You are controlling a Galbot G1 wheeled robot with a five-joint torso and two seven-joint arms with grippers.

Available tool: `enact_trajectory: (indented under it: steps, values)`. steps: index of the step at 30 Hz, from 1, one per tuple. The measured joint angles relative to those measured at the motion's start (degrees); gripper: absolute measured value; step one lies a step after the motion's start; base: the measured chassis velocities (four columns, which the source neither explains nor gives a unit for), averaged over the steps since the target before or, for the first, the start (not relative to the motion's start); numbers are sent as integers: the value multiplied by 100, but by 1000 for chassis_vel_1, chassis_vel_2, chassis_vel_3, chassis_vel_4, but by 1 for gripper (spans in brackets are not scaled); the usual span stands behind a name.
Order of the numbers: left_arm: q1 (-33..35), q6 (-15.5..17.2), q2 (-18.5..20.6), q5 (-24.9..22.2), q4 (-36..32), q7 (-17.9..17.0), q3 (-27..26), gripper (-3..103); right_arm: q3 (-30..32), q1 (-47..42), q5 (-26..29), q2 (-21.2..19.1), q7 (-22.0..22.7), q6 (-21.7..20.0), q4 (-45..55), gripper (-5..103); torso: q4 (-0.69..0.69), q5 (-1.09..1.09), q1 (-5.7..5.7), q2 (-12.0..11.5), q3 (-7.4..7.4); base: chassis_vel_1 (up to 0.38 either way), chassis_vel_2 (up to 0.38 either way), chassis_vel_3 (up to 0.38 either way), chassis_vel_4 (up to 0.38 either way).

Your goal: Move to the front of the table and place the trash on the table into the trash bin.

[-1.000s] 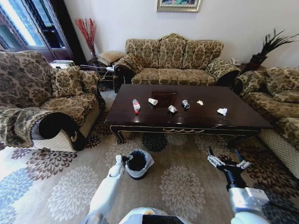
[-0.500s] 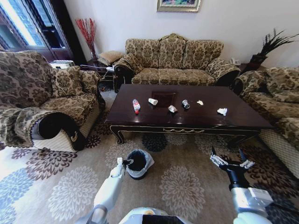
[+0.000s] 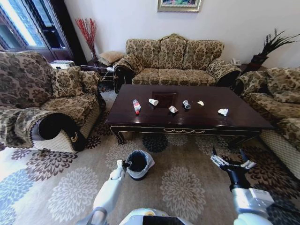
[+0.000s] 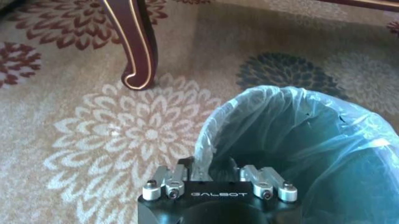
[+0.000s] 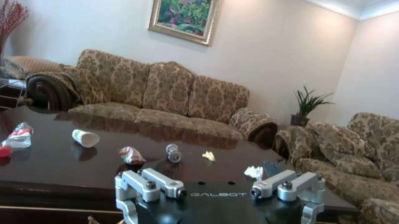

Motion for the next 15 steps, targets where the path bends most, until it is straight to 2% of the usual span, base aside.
enact_trajectory:
  steps: [2, 4, 5, 6, 7, 9, 10, 11, 15]
  values:
    - [20, -36, -40, 15, 6, -54, -6, 30, 2, -8, -1, -7, 2, 0, 8, 100, 1, 2, 0, 0, 0, 0, 0, 0, 0]
    - [32, -47, -46, 17, 2, -68, -6, 30, 3, -11, -1, -15, 3, 0, 16, 100, 1, 2, 0, 0, 0, 0, 0, 0, 0]
    - [63, -53, -48, 20, -28, -82, -4, 24, 4, -17, -1, -31, 8, 0, 33, 100, 1, 0, 0, 0, 0, 0, 0, 0, 0]
    - [63, -53, -48, 20, -28, -82, -4, 24, 4, -17, -1, -31, 8, 0, 33, 100, 1, 0, 0, 0, 0, 0, 0, 0, 0]
    - [98, -52, -44, 20, -81, -88, -2, 14, 6, -22, 2, -44, 13, 0, 44, 100, 1, 0, 0, 0, 0, 0, 0, 0, 0]
    - [114, -52, -40, 21, -108, -90, -3, 14, 8, -24, 6, -46, 17, -1, 45, 100, 1, 1, 0, 0, 0, 0, 0, 0, 0]
    - [127, -50, -47, 24, -133, -87, 0, 6, 10, -24, 9, -46, 20, -1, 46, 100, -1, -1, 0, 1, 0, 0, 0, 0, 0]
    - [135, -43, -53, 23, -141, -88, -2, 3, 12, -24, 9, -41, 22, 1, 47, 100, -3, -3, 0, 0, 0, 0, 0, 0, 0]
    - [157, -30, -53, 21, -205, -85, -22, 3, 14, -25, 12, -20, 22, 16, 50, 100, -1, -2, 0, 0, 0, 0, 0, 0, 0]
